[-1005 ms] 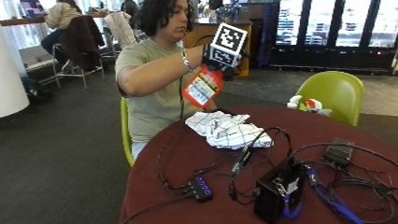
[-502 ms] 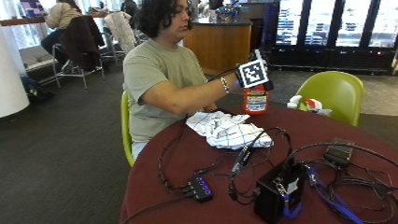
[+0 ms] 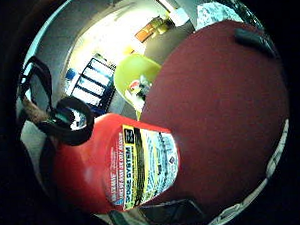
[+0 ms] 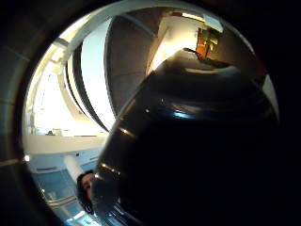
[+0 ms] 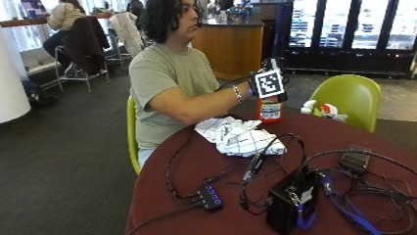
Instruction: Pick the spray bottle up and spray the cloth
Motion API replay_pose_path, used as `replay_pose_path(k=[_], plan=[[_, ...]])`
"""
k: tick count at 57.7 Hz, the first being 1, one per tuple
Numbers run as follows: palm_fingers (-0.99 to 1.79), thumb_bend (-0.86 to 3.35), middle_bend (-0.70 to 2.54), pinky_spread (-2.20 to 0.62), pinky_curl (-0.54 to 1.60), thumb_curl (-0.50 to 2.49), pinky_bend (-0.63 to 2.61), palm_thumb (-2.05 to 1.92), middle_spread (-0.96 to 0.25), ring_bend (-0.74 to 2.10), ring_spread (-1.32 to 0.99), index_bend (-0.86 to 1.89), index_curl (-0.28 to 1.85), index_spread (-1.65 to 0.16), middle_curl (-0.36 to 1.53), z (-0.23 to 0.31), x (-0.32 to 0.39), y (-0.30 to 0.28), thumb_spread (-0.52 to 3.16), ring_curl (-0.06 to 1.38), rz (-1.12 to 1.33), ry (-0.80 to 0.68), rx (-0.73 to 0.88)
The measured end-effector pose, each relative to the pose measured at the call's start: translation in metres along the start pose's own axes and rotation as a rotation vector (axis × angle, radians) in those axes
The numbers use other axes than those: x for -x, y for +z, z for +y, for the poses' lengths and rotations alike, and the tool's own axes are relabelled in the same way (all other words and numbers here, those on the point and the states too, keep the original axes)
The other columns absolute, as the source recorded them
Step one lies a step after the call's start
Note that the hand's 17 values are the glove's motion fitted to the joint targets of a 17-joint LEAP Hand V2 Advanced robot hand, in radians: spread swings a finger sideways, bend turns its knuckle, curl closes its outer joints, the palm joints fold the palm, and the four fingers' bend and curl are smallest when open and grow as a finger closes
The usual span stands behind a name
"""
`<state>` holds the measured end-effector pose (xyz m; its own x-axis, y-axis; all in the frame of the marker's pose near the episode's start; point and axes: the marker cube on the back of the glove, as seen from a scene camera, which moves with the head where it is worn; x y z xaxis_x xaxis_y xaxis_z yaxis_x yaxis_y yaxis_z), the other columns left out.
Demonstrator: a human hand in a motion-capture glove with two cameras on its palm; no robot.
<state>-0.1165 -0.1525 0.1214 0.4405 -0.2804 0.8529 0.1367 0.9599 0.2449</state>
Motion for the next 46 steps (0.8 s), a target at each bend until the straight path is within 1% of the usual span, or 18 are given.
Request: replay_pose_path(k=[3, 4, 5, 6, 7, 8, 10, 11, 13, 17, 22, 28, 34, 46], plan=[[1.30, -0.04, 0.58, -0.19, 0.40, 0.81, 0.39, 0.95, -0.09, 0.57, -0.13, 0.27, 0.63, -0.25, 0.53, 0.000, 0.003, -0.001, 0.52, 0.46, 0.021, 0.046, 0.060], [1.19, -0.05, 0.56, -0.14, 0.39, 0.80, 0.35, 0.92, -0.08, 0.55, -0.11, 0.27, 0.63, -0.25, 0.52, 0.002, 0.008, -0.003, 0.57, 0.45, 0.010, 0.058, 0.085], [1.19, -0.05, 0.56, -0.13, 0.39, 0.79, 0.34, 0.91, -0.08, 0.55, -0.11, 0.27, 0.63, -0.25, 0.52, 0.003, 0.015, -0.005, 0.58, 0.45, -0.002, 0.069, 0.108], [1.03, -0.06, 0.53, -0.08, 0.37, 0.77, 0.27, 0.86, -0.06, 0.51, -0.10, 0.26, 0.62, -0.24, 0.51, 0.004, 0.021, -0.008, 0.67, 0.44, -0.012, 0.079, 0.123], [1.04, -0.06, 0.52, -0.06, 0.38, 0.76, 0.26, 0.85, -0.05, 0.50, -0.09, 0.26, 0.62, -0.23, 0.50, 0.005, 0.027, -0.012, 0.70, 0.44, -0.007, 0.089, 0.134], [0.85, -0.09, 0.43, -0.01, 0.37, 0.73, 0.22, 0.77, -0.04, 0.46, -0.07, 0.26, 0.61, -0.24, 0.47, 0.008, 0.029, -0.018, 0.75, 0.42, 0.026, 0.098, 0.150], [0.64, -0.10, 0.33, 0.05, 0.40, 0.68, 0.25, 0.68, -0.01, 0.44, -0.05, 0.25, 0.62, -0.25, 0.46, 0.020, 0.025, -0.035, 0.81, 0.45, 0.176, 0.111, 0.210], [0.44, -0.12, 0.24, 0.08, 0.42, 0.65, 0.30, 0.62, 0.01, 0.43, -0.04, 0.15, 0.60, -0.27, 0.43, 0.026, 0.022, -0.044, 0.82, 0.45, 0.262, 0.118, 0.238], [0.37, -0.10, 0.21, 0.12, 0.42, 0.62, 0.33, 0.58, 0.02, 0.41, -0.02, 0.13, 0.59, -0.29, 0.42, 0.037, 0.022, -0.060, 0.86, 0.44, 0.397, 0.132, 0.259], [0.35, -0.07, 0.16, 0.17, 0.38, 0.57, 0.33, 0.52, 0.03, 0.35, 0.00, 0.12, 0.49, -0.33, 0.38, 0.053, 0.031, -0.085, 0.90, 0.38, 0.575, 0.164, 0.257], [0.33, -0.05, 0.17, 0.19, 0.35, 0.52, 0.28, 0.49, 0.05, 0.36, 0.01, 0.14, 0.44, -0.35, 0.36, 0.076, 0.045, -0.113, 0.93, 0.36, 0.729, 0.206, 0.268], [0.32, -0.04, 0.16, 0.20, 0.35, 0.48, 0.25, 0.47, 0.05, 0.37, 0.02, 0.16, 0.40, -0.38, 0.34, 0.101, 0.058, -0.130, 0.95, 0.35, 0.834, 0.226, 0.256], [0.29, -0.03, 0.18, 0.20, 0.34, 0.44, 0.24, 0.47, 0.06, 0.35, 0.03, 0.15, 0.38, -0.39, 0.33, 0.118, 0.072, -0.139, 0.97, 0.35, 0.959, 0.252, 0.278], [0.27, -0.03, 0.19, 0.19, 0.34, 0.40, 0.21, 0.47, 0.06, 0.32, 0.04, 0.16, 0.33, -0.41, 0.32, 0.132, 0.093, -0.154, 0.98, 0.33, 1.089, 0.235, 0.173]])
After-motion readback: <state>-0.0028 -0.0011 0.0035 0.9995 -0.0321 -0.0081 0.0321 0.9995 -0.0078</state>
